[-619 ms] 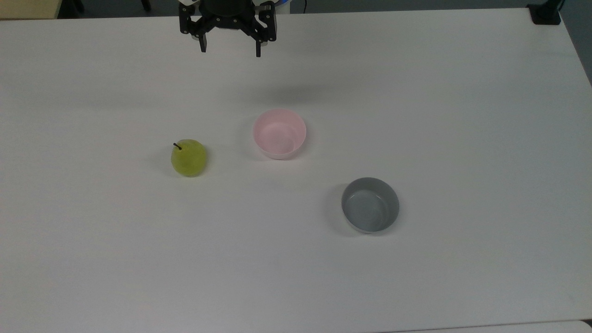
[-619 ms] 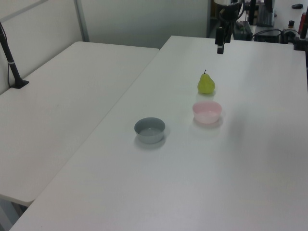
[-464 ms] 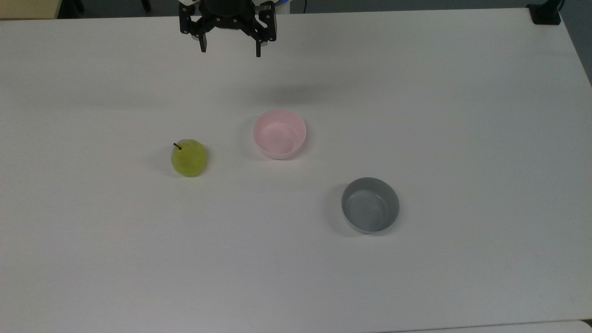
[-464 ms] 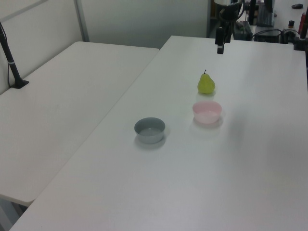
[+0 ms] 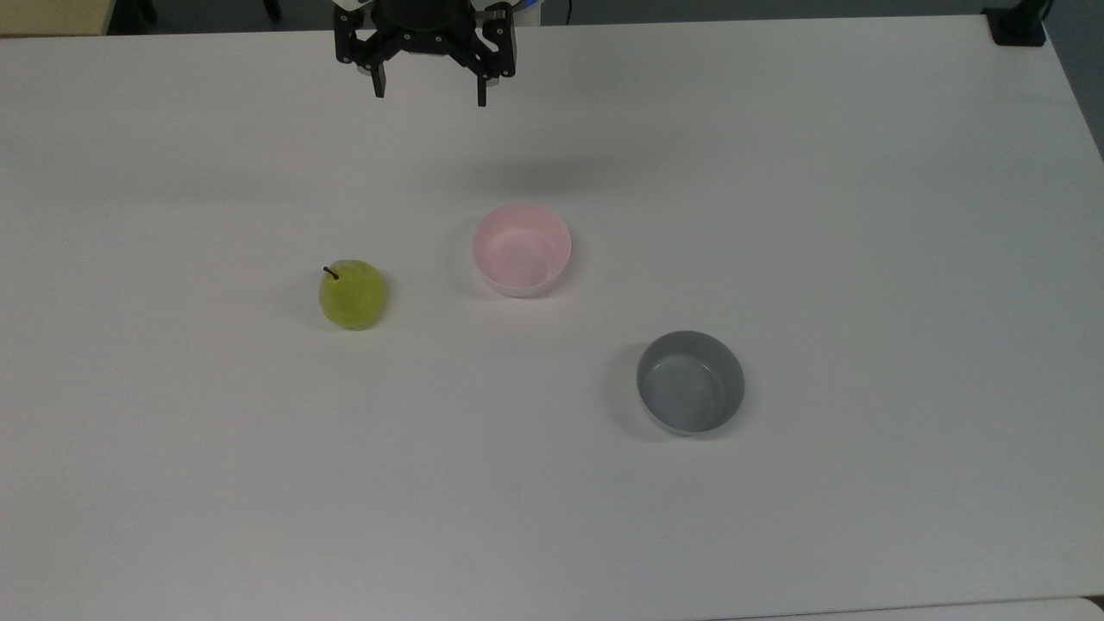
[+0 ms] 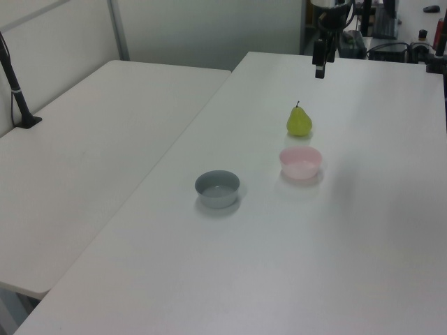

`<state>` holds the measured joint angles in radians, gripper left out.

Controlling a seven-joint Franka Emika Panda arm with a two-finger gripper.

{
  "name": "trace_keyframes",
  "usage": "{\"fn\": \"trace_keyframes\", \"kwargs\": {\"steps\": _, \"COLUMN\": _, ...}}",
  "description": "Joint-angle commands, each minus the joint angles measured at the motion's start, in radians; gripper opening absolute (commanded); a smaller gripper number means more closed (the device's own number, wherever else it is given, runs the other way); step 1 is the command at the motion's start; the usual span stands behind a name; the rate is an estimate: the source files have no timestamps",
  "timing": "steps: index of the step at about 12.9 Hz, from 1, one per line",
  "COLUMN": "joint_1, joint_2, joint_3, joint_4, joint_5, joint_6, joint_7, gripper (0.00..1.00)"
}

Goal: Place the pear in the bowl
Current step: 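Move the open gripper over the yellow-green pear and lower it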

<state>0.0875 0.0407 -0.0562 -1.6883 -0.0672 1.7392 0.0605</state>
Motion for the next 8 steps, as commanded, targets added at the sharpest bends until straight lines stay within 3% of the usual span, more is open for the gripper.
{"fn": "trace_keyframes", "kwargs": {"steps": 1, "joint_1": -0.023, "joint_2": -0.013, "joint_3": -0.005, "joint_4": -0.018, "joint_5": -0.003, "joint_6": 0.022, "joint_7": -0.078, "gripper": 1.00}}
{"fn": "trace_keyframes", "kwargs": {"steps": 4, "joint_1": -0.080, "joint_2": 0.014, "joint_3": -0.005, "joint_4": -0.017, "joint_5": 0.000, "joint_6": 0.074, "joint_7": -0.217, "gripper": 1.00}}
{"fn": "trace_keyframes", "kwargs": {"steps": 8, "joint_1": -0.139, "joint_2": 0.076, "joint_3": -0.005, "joint_4": -0.019, "joint_5": 0.000, "joint_6": 0.150, "joint_7": -0.268, "gripper": 1.00}}
